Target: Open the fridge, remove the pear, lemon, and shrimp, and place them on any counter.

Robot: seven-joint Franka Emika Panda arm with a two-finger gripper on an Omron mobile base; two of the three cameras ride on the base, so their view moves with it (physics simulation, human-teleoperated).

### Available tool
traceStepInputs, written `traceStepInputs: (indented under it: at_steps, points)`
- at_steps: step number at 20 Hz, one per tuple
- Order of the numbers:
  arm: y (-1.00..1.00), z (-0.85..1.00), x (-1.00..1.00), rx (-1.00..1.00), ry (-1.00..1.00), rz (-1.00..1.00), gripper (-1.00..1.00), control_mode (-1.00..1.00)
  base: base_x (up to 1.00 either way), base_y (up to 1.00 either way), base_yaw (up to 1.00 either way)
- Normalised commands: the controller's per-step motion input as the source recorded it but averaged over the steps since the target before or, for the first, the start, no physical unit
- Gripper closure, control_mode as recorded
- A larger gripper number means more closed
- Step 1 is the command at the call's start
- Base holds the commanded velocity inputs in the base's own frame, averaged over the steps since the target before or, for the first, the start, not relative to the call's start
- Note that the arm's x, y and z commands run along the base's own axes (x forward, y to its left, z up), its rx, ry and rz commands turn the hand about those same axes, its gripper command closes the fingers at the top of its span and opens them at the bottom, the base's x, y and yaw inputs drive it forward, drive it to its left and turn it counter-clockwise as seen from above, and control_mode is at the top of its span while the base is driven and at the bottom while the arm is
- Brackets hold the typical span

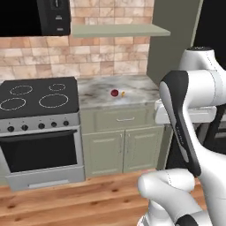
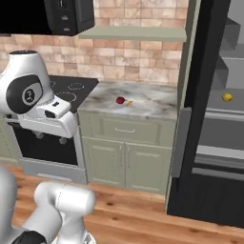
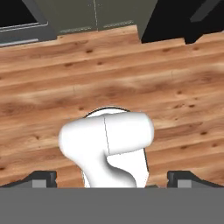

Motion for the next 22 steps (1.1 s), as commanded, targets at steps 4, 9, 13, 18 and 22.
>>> traceStepInputs:
  at_steps: [4, 9, 13, 18, 22]
  points:
    - [0.00, 0.00, 0.00, 0.00, 0.00, 0.00, -1.00, 1.00, -0.94, -0.34, -0.13]
    - [0.00, 0.00, 0.00, 0.00, 0.00, 0.00, -1.00, 1.00, -0.40, -0.80, -0.03]
    - [0.00, 0.00, 0.00, 0.00, 0.00, 0.00, -1.00, 1.00, -0.11, -0.98, -0.01]
    - [0.00, 0.00, 0.00, 0.00, 0.00, 0.00, -1.00, 1.00, 0.03, -1.00, 0.00]
    - [0.00, 0.00, 0.00, 0.00, 0.00, 0.00, -1.00, 1.00, 0.30, -1.00, 0.00]
